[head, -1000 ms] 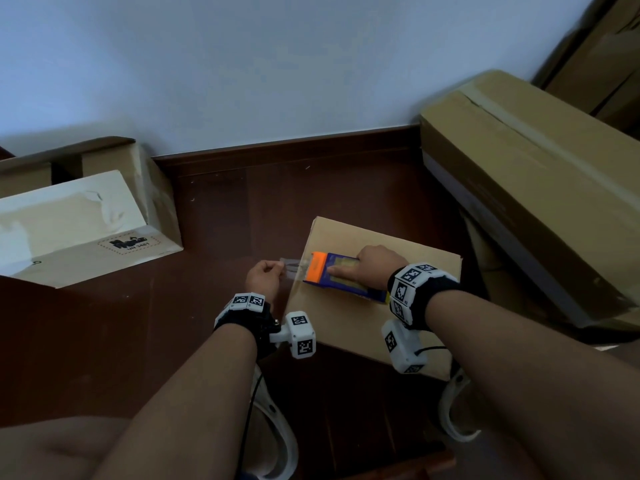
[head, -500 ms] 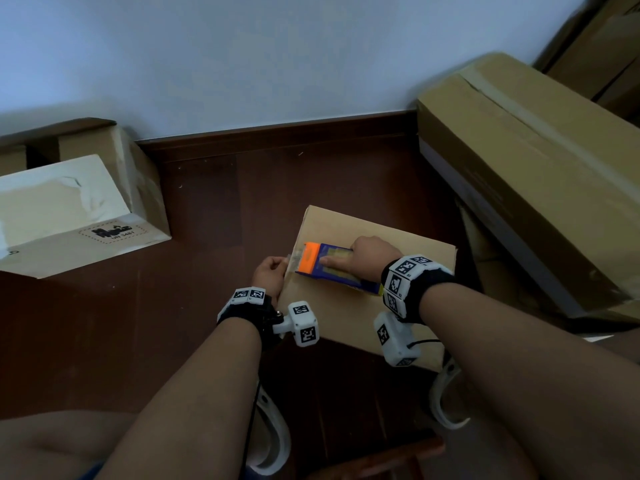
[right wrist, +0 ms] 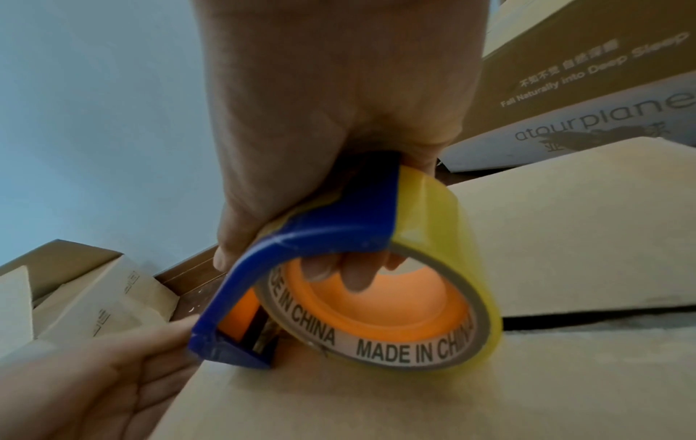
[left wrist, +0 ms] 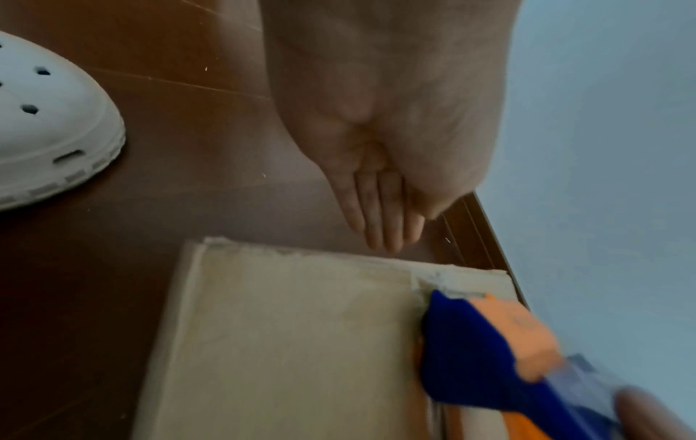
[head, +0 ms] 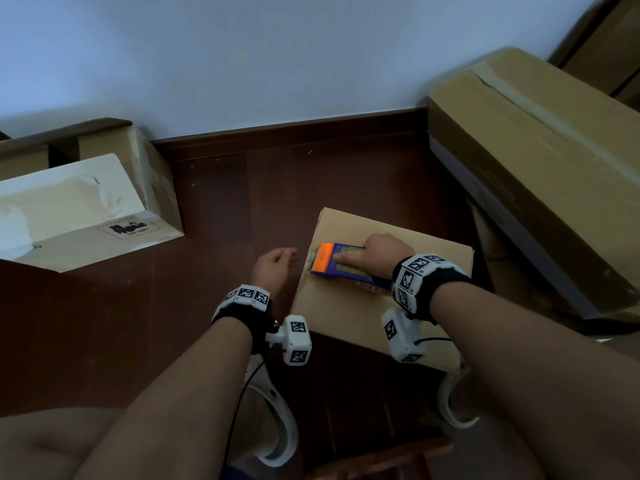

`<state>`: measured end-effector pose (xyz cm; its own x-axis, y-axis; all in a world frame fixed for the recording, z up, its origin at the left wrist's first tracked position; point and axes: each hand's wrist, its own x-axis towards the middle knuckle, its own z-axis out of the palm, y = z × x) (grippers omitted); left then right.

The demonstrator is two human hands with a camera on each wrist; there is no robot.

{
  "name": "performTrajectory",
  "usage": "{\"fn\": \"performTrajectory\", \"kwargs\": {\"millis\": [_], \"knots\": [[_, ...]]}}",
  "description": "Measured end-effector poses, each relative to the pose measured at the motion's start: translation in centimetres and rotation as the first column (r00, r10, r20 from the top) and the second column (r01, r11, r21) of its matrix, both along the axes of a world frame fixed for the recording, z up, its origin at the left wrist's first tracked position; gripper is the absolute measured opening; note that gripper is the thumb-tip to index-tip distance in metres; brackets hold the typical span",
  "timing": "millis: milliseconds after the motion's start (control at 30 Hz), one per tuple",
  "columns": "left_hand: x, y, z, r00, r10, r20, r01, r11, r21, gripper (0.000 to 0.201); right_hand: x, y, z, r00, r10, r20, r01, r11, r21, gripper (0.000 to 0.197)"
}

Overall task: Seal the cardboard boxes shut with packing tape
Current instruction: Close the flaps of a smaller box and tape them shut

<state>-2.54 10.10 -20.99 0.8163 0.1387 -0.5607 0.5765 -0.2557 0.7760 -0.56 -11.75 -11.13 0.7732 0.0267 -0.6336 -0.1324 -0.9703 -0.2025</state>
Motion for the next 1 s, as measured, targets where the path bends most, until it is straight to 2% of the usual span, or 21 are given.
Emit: {"fn": "performTrajectory", "kwargs": {"millis": [67, 133, 200, 300, 400, 467, 567, 633, 667, 767, 833, 1000], "knots": [[-0.5, -1.0, 1.2, 0.998, -0.059, -0.019, 0.056, 0.987, -0.152, 0.034, -0.1, 0.0, 0.0, 1.0, -0.005, 0.01, 0.005, 1.0, 0.001, 0.071], [-1.2, -1.8, 1.7, 0.981, -0.188, -0.053, 0.179, 0.974, -0.142, 0.04, -0.2, -0.2, 0.0, 1.0, -0.019, 0.018, 0.019, 1.0, 0.0, 0.07], [-1.9, -2.5, 1.5, 0.971, -0.218, -0.094, 0.191, 0.953, -0.237, 0.042, -0.3, -0.4, 0.1, 0.999, -0.028, 0.018, 0.028, 1.0, -0.001, 0.069], [-2.1, -3.2, 2.4, 0.947, -0.298, -0.116, 0.255, 0.922, -0.29, 0.044, -0.6, -0.8, 0.2, 0.999, -0.028, 0.023, 0.028, 1.0, 0.003, 0.067], [-2.2, -3.4, 4.3, 0.935, -0.334, -0.114, 0.271, 0.887, -0.374, 0.059, -0.8, -0.6, 0.3, 0.999, -0.034, 0.036, 0.034, 0.999, 0.003, 0.066], [-2.5, -2.9, 4.3, 0.904, -0.418, -0.091, 0.366, 0.865, -0.343, 0.059, -0.8, -0.4, 0.3, 0.999, -0.036, 0.041, 0.036, 0.999, 0.001, 0.065], [-3.1, -1.9, 3.6, 0.828, -0.557, -0.062, 0.539, 0.822, -0.181, 0.086, -0.8, -0.3, 0.4, 0.998, -0.036, 0.044, 0.037, 0.999, -0.007, 0.066], [-3.6, -1.6, 2.9, 0.832, -0.554, -0.032, 0.544, 0.825, -0.154, 0.09, -0.9, -0.2, 0.2, 0.999, -0.037, 0.04, 0.038, 0.999, -0.012, 0.067], [-3.6, -1.7, 2.9, 0.842, -0.54, -0.009, 0.532, 0.832, -0.158, 0.085, -1.0, -0.2, 0.2, 0.999, -0.038, 0.039, 0.038, 0.999, -0.015, 0.067], [-3.5, -1.5, 2.9, 0.878, -0.477, 0.031, 0.469, 0.847, -0.249, 0.073, -0.9, 0.2, 0.2, 0.998, -0.03, 0.054, 0.032, 0.999, -0.033, 0.067], [-3.2, -1.2, 2.9, 0.868, -0.495, 0.03, 0.483, 0.831, -0.275, 0.071, -0.8, 0.6, 0.3, 0.998, -0.021, 0.055, 0.023, 0.999, -0.043, 0.069], [-3.9, 1.1, 2.5, 0.888, -0.46, 0.023, 0.443, 0.84, -0.313, 0.078, -0.2, 3.2, 0.8, 0.996, 0.057, 0.069, -0.052, 0.996, -0.067, 0.071]]}}
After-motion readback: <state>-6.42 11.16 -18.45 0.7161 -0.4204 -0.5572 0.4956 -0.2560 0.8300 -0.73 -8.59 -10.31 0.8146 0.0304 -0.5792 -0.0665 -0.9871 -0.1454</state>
